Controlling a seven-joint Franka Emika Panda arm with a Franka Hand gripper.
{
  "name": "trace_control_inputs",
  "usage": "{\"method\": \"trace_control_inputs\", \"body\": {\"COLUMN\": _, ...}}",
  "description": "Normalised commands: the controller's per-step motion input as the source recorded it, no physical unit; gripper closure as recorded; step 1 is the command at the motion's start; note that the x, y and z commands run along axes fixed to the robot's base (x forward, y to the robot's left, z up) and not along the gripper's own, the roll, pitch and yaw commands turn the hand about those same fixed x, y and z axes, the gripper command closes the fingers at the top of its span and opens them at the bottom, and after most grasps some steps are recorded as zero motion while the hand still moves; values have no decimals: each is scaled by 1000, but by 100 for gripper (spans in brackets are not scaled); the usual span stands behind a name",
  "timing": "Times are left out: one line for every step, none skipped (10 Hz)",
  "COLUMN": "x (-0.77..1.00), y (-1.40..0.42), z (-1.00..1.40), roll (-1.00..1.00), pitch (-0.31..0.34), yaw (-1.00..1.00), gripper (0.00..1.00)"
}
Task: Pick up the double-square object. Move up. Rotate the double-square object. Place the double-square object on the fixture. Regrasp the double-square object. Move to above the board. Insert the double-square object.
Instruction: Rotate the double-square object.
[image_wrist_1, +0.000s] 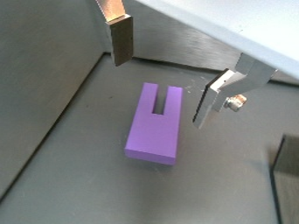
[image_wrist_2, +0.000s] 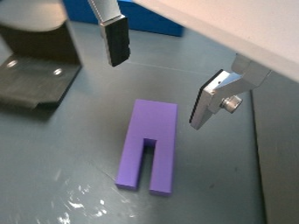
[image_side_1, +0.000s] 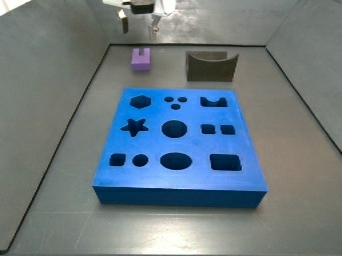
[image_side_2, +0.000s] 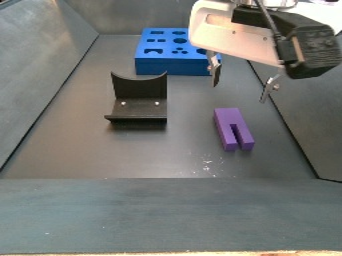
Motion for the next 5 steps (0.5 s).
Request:
{"method": "trace_control_inputs", "body": {"x": 39, "y": -3, "z": -31, "roll": 8, "pitch": -36, "yaw": 1000, "gripper": 0}}
{"method": "trace_control_inputs", "body": {"x": 39, "y": -3, "z": -31, "roll": 9, "pitch": -40, "yaw": 1000, "gripper": 0}}
{"method": "trace_control_inputs", "body": {"x": 39, "y": -3, "z": -31, "roll": 11, "pitch": -49, "yaw": 1000, "gripper": 0}}
{"method": "trace_control_inputs", "body": {"x": 38, "y": -3, "z": -32, "roll": 13, "pitch": -58, "yaw": 1000, "gripper": 0}}
{"method": "trace_control_inputs", "body": {"x": 37, "y": -3, "z": -32, "roll": 17, "pitch": -73, "yaw": 916, "gripper": 0}}
